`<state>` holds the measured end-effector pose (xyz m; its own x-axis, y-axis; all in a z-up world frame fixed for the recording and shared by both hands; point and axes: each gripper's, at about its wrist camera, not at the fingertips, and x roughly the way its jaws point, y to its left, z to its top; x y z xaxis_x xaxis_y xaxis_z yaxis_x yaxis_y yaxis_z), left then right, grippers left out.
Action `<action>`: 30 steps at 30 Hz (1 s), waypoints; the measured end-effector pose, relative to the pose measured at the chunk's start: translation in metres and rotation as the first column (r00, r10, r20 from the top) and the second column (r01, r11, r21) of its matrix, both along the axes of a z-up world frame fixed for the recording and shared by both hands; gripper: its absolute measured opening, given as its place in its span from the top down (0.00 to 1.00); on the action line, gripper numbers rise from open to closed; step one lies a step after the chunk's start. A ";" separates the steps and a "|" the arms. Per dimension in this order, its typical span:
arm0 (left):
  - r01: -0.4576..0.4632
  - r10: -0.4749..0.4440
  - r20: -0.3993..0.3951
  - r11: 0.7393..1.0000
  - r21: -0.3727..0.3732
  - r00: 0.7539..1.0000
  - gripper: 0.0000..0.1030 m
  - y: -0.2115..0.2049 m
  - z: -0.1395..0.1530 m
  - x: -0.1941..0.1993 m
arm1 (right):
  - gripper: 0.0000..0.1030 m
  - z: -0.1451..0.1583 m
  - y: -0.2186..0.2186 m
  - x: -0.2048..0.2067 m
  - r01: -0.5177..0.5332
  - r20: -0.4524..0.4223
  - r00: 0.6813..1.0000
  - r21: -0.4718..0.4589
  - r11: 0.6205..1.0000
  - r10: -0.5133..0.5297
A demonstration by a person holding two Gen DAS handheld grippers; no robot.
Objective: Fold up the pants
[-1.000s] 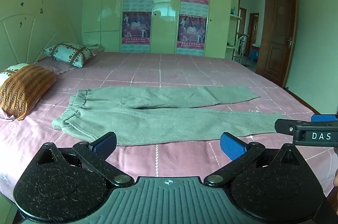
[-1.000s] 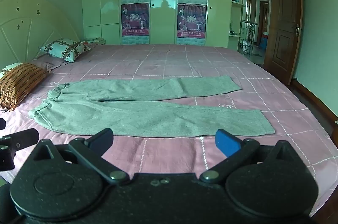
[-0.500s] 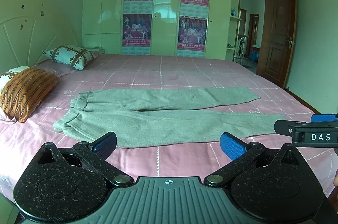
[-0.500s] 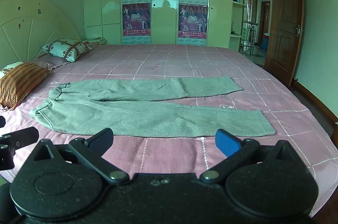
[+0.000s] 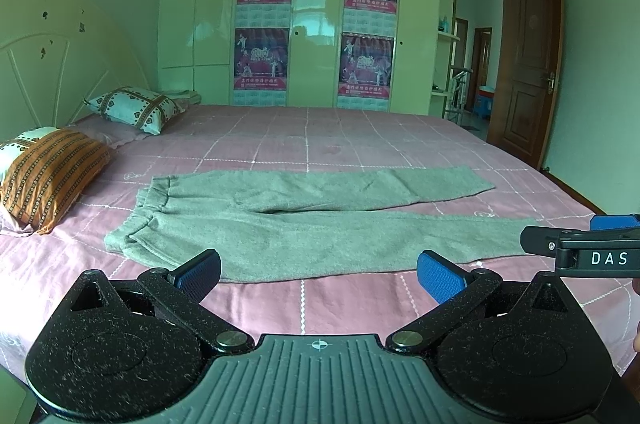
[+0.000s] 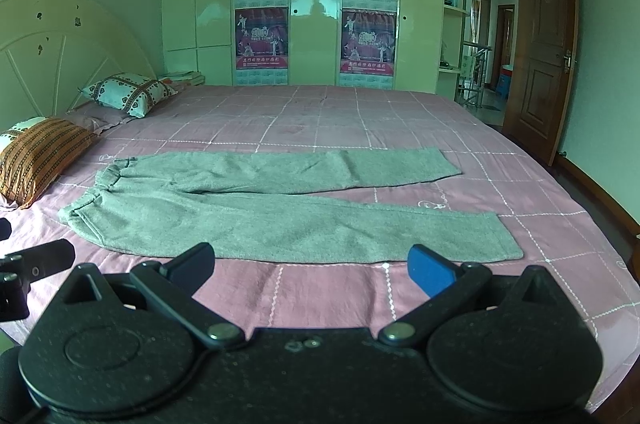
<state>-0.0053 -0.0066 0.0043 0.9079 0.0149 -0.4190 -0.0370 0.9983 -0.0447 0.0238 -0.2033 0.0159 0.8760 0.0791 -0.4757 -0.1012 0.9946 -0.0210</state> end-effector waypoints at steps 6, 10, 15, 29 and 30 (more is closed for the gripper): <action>-0.001 0.001 0.001 1.000 0.001 1.000 0.00 0.000 0.000 0.000 | 0.06 -0.001 -0.001 0.000 0.000 0.000 1.000 0.000 1.000 0.000; -0.001 0.001 0.001 1.000 0.001 1.000 0.00 0.000 0.000 0.000 | 0.06 -0.001 0.000 0.000 0.001 0.000 1.000 0.000 1.000 -0.001; 0.001 -0.001 0.000 1.000 0.003 1.000 0.00 0.002 0.001 0.001 | 0.06 0.000 -0.001 0.000 0.000 -0.001 1.000 0.001 1.000 0.000; 0.002 -0.002 -0.002 1.000 0.012 1.000 0.00 0.003 0.001 0.002 | 0.06 0.002 -0.001 0.000 0.003 0.001 1.000 0.004 1.000 -0.003; 0.002 -0.002 -0.003 1.000 0.013 1.000 0.00 0.003 0.001 0.002 | 0.06 0.002 -0.001 0.000 0.002 0.001 1.000 0.005 1.000 -0.002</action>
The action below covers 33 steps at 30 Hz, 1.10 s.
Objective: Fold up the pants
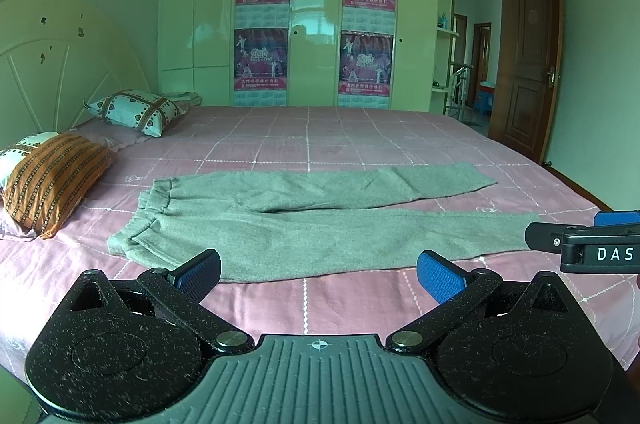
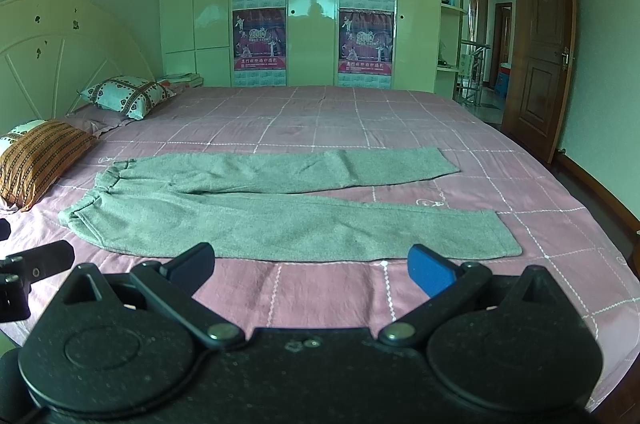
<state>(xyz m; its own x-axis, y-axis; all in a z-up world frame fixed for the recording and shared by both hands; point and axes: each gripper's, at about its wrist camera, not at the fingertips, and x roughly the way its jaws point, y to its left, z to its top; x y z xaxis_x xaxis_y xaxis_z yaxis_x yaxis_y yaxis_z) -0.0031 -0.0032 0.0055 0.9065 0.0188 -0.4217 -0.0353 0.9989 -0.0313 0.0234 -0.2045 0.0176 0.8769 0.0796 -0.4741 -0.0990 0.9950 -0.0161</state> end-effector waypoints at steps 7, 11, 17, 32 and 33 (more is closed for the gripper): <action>0.006 -0.006 -0.020 1.000 -0.003 1.000 0.00 -0.003 -0.002 0.001 | 0.06 0.002 0.000 -0.002 -0.002 0.000 1.000 0.004 1.000 0.002; 0.007 -0.007 -0.039 1.000 -0.002 0.999 0.00 -0.003 -0.005 0.003 | 0.06 0.001 0.000 -0.002 -0.003 -0.004 1.000 0.006 1.000 0.003; -0.038 0.038 -0.017 0.999 -0.003 0.999 0.00 -0.004 -0.010 0.005 | 0.06 -0.003 -0.004 0.003 -0.010 -0.013 1.000 0.010 1.000 0.010; -0.070 0.070 -0.054 0.998 0.005 0.996 0.00 0.011 -0.013 0.069 | 0.06 -0.014 -0.011 0.052 -0.015 -0.044 0.999 0.008 1.000 0.015; -0.071 0.071 -0.058 0.997 0.008 0.996 0.00 0.018 -0.012 0.078 | 0.06 -0.013 -0.011 0.058 -0.019 -0.044 0.999 0.011 1.000 0.019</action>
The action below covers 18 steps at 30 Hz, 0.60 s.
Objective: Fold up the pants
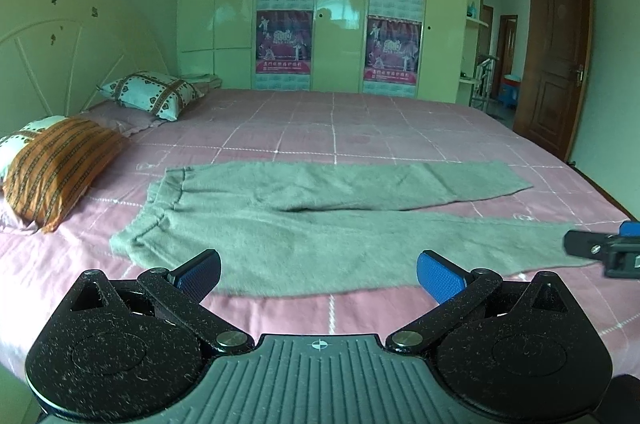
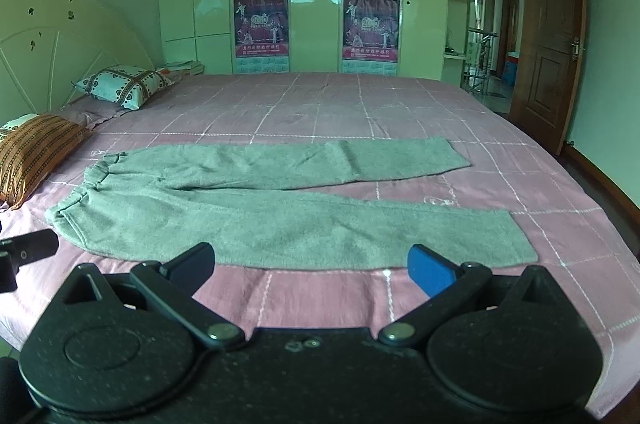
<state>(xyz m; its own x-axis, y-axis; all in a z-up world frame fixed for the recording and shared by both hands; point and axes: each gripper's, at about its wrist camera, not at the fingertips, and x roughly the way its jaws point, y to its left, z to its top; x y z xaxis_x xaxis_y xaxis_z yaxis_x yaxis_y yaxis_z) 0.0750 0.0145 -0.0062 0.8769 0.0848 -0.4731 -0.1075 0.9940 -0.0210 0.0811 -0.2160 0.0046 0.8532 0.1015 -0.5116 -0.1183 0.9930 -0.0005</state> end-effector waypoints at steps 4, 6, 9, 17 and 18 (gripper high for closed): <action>-0.056 0.057 -0.007 0.996 0.062 0.998 0.00 0.035 0.006 0.046 | 0.06 0.008 0.000 0.036 -0.028 0.016 0.999 0.003 1.000 0.028; -0.090 0.093 -0.026 0.992 0.091 0.995 0.00 0.059 0.004 0.075 | 0.06 0.012 -0.001 0.060 -0.046 0.017 0.999 0.011 0.999 0.046; -0.128 0.135 -0.061 0.986 0.103 0.989 0.00 0.102 -0.001 0.125 | 0.09 0.010 -0.001 0.107 -0.076 -0.014 0.997 0.027 0.997 0.076; -0.192 0.215 -0.159 0.970 0.149 0.964 0.20 0.212 -0.041 0.278 | 0.31 -0.010 0.037 0.256 -0.174 -0.066 0.983 -0.024 0.984 0.172; -0.199 0.219 -0.192 0.973 0.117 0.957 0.24 0.228 -0.051 0.296 | 0.31 -0.014 0.043 0.272 -0.184 -0.072 0.981 -0.031 0.983 0.181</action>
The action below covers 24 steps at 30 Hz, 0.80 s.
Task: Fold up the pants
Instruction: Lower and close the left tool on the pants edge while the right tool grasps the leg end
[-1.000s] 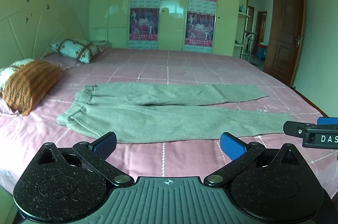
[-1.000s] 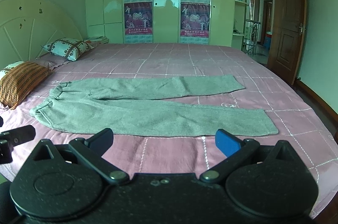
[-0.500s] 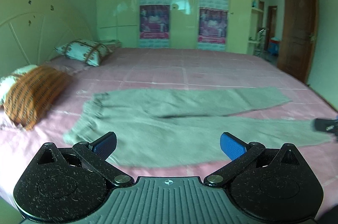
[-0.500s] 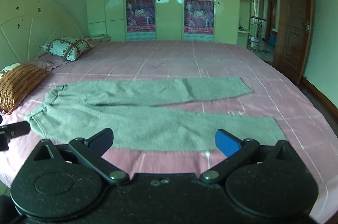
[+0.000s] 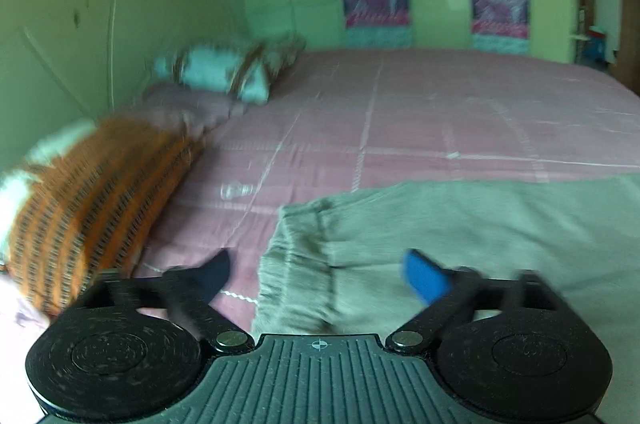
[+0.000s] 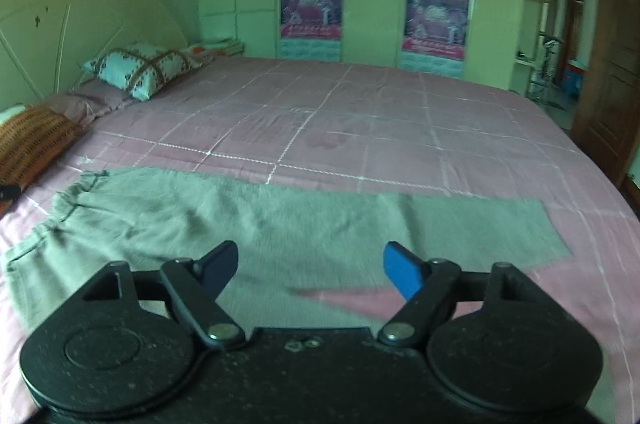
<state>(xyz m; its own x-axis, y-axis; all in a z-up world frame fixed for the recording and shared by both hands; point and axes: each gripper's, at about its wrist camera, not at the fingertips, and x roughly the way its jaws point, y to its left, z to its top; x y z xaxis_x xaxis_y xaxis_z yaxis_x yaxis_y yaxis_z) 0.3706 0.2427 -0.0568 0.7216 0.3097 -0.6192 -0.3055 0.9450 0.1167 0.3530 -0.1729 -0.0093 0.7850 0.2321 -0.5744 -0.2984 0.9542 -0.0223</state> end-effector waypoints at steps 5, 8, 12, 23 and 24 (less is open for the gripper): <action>-0.039 0.036 -0.075 0.998 -0.050 0.997 0.28 0.057 -0.046 0.073 | 0.41 -0.029 0.026 0.074 -0.031 -0.035 0.999 -0.042 0.999 0.030; -0.027 0.022 -0.118 0.999 -0.046 0.993 0.28 0.078 -0.068 0.108 | 0.48 -0.049 0.037 0.114 -0.052 -0.062 0.997 -0.059 0.997 0.049; -0.008 -0.004 -0.145 0.997 -0.079 0.989 0.28 0.103 -0.088 0.142 | 0.54 -0.073 0.051 0.160 -0.085 -0.098 0.992 -0.098 0.992 0.076; 0.053 -0.082 -0.134 0.977 -0.207 0.988 0.50 0.109 -0.107 0.172 | 0.64 -0.117 0.075 0.219 -0.171 -0.179 0.973 -0.130 0.977 0.147; 0.056 -0.083 -0.136 0.979 -0.196 0.987 0.51 0.107 -0.108 0.173 | 0.64 -0.120 0.076 0.221 -0.178 -0.179 0.972 -0.135 0.975 0.153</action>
<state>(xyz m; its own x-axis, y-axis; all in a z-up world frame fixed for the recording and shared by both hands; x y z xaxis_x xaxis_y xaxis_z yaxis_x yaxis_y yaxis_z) 0.5431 0.3497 -0.1647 0.6373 0.1278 -0.7599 -0.2317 0.9723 -0.0307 0.5742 -0.0965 -0.1291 0.6331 0.2522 -0.7318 -0.4634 0.8808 -0.0974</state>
